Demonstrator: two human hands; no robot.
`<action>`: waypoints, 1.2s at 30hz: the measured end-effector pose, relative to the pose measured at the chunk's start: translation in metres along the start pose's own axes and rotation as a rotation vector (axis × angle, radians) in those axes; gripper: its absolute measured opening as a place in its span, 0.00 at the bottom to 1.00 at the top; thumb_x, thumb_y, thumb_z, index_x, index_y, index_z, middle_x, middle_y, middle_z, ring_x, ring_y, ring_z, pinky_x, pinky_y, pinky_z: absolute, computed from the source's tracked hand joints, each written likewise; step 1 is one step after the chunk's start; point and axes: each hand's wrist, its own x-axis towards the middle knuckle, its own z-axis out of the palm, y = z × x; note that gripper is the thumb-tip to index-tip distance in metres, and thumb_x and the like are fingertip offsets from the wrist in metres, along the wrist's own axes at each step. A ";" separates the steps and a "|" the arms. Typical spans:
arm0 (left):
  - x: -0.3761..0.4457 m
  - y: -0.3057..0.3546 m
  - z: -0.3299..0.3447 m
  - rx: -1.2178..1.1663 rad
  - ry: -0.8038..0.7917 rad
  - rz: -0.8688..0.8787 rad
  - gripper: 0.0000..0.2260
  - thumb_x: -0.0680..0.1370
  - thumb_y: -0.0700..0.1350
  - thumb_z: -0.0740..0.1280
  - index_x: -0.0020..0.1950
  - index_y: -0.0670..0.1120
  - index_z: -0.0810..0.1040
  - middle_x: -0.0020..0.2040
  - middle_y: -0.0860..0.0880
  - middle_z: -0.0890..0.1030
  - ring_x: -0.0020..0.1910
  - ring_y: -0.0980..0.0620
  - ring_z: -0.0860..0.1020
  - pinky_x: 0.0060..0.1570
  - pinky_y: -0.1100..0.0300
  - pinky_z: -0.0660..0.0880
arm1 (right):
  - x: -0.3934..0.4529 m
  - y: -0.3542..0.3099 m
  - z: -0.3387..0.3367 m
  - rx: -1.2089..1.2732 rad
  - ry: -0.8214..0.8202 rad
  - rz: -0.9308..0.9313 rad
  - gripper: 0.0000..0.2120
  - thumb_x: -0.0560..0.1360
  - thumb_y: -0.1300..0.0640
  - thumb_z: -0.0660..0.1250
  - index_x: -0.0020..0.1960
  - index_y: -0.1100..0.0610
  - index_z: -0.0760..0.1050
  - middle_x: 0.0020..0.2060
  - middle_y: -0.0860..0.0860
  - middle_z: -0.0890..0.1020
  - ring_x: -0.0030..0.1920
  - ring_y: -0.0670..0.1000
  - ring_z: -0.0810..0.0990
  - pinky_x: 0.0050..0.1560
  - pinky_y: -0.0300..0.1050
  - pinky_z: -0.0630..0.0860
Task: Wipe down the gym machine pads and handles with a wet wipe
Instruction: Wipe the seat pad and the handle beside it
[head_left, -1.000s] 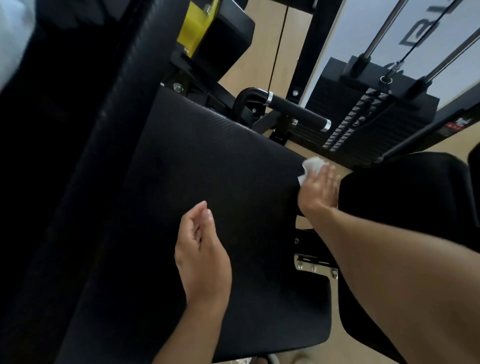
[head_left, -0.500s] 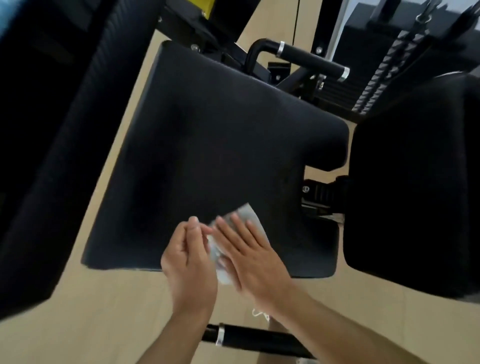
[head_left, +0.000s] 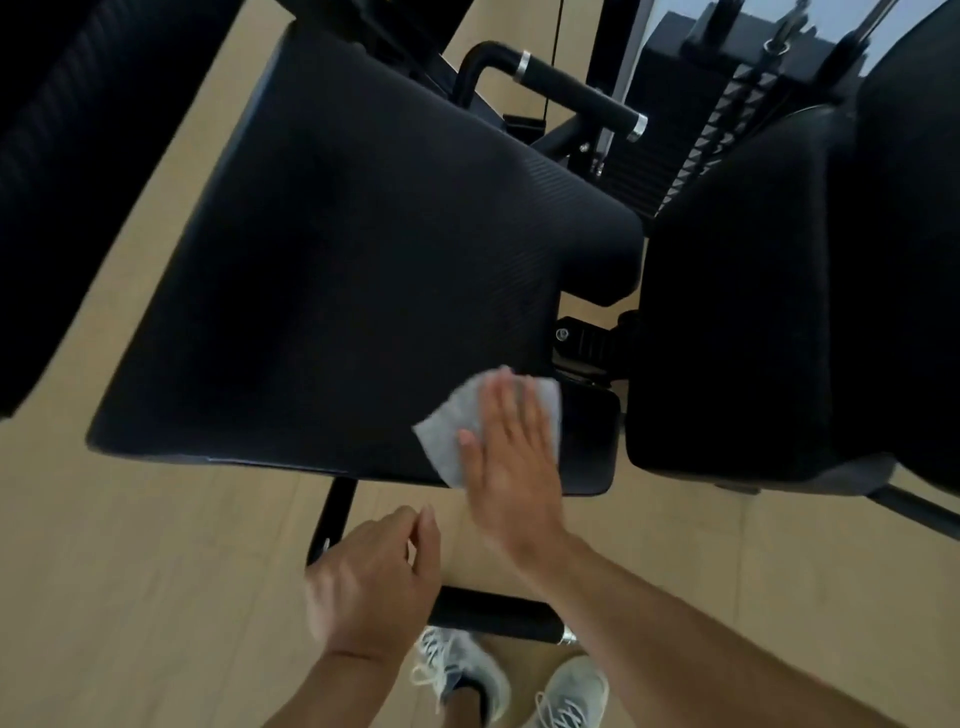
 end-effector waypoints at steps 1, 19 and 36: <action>0.000 0.002 0.004 0.034 0.019 0.012 0.21 0.81 0.53 0.59 0.28 0.49 0.68 0.22 0.51 0.67 0.19 0.47 0.65 0.24 0.61 0.62 | 0.021 -0.002 -0.004 -0.040 -0.032 -0.105 0.29 0.85 0.41 0.37 0.83 0.51 0.37 0.82 0.48 0.38 0.81 0.47 0.31 0.80 0.47 0.32; 0.003 0.007 0.008 0.099 -0.031 0.059 0.21 0.79 0.52 0.59 0.27 0.49 0.71 0.22 0.51 0.67 0.19 0.48 0.66 0.24 0.56 0.70 | 0.097 0.028 -0.038 -0.095 -0.044 0.014 0.30 0.87 0.43 0.41 0.83 0.56 0.36 0.82 0.51 0.37 0.82 0.49 0.35 0.82 0.51 0.41; 0.012 0.009 -0.001 0.120 -0.035 0.136 0.18 0.76 0.50 0.61 0.26 0.51 0.72 0.21 0.54 0.68 0.18 0.53 0.67 0.19 0.61 0.63 | 0.168 -0.019 -0.046 -0.259 -0.085 -0.294 0.31 0.86 0.42 0.41 0.84 0.56 0.44 0.83 0.53 0.44 0.83 0.53 0.41 0.82 0.57 0.43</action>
